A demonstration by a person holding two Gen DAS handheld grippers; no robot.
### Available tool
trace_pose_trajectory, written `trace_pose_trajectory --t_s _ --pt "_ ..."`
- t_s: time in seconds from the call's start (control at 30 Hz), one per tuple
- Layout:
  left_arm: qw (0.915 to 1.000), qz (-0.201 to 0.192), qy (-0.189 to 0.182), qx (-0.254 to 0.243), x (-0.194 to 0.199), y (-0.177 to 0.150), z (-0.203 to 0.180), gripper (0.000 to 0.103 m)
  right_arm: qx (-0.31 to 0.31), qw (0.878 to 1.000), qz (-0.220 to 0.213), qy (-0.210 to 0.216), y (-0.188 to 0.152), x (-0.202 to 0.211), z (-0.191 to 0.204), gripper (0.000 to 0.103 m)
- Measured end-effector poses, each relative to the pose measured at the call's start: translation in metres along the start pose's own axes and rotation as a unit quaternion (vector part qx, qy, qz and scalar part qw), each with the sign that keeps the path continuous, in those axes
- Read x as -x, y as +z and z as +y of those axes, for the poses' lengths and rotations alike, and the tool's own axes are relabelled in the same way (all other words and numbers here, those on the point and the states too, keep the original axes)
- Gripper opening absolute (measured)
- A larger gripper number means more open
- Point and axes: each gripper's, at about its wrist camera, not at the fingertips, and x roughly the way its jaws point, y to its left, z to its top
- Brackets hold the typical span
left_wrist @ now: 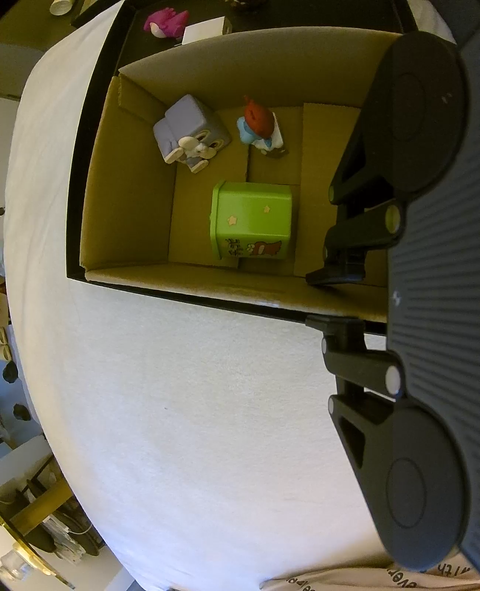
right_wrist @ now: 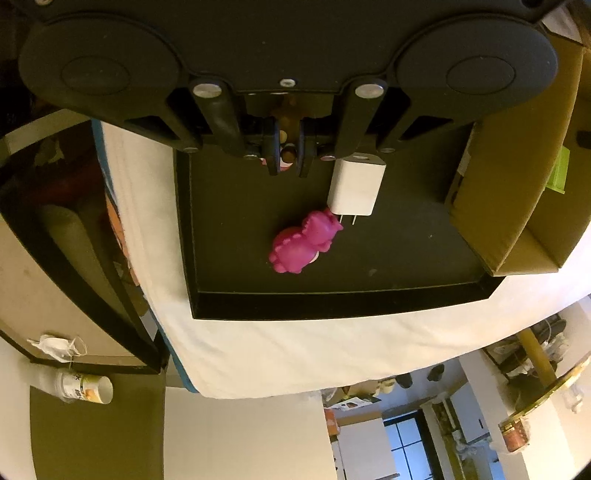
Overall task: Organize rigid objects
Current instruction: 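Carry the brown figure into the box and open the right gripper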
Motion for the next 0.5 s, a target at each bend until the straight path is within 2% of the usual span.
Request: trace_pose_trajectory --t_s 0.5 --pt "1.0 -0.004 -0.008 -0.003 0.001 -0.002 0.003 0.015 0.045 0.999 -0.02 0.013 0.005 0.03 0.032 0.009"
